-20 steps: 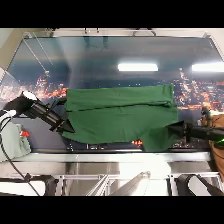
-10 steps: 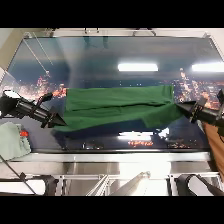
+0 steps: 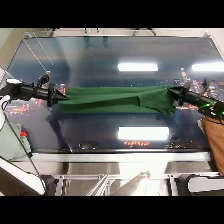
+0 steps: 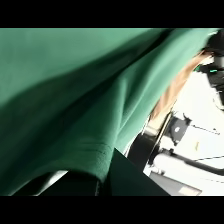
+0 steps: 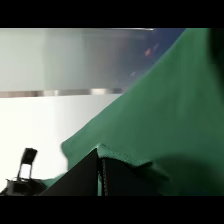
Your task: Fold the shirts.
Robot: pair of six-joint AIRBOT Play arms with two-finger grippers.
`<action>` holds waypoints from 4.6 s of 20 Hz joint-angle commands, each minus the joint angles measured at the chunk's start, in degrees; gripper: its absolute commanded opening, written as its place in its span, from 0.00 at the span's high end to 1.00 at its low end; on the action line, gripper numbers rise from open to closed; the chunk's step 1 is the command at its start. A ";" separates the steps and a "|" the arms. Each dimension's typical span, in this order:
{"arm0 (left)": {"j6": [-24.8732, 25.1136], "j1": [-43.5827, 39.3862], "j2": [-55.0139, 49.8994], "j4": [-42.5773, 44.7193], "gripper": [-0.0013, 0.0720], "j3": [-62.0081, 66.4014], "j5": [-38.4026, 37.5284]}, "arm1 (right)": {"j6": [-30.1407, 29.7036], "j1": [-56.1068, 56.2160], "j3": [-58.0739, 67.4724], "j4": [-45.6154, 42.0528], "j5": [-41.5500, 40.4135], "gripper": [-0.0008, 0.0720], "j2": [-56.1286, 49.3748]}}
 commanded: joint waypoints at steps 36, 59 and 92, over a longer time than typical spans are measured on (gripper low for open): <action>-5.55 -24.65 -4.59 4.55 0.99 16.96 9.42 | 13.22 5.92 24.24 -34.05 19.19 0.95 -6.60; -6.51 -46.80 -8.24 -1.31 0.96 28.96 16.17 | 21.99 -4.24 34.05 -33.86 38.69 0.95 6.99; 12.15 -2.34 60.92 -13.88 0.96 -30.29 6.58 | 38.34 22.08 19.93 -56.94 8.31 0.02 2.71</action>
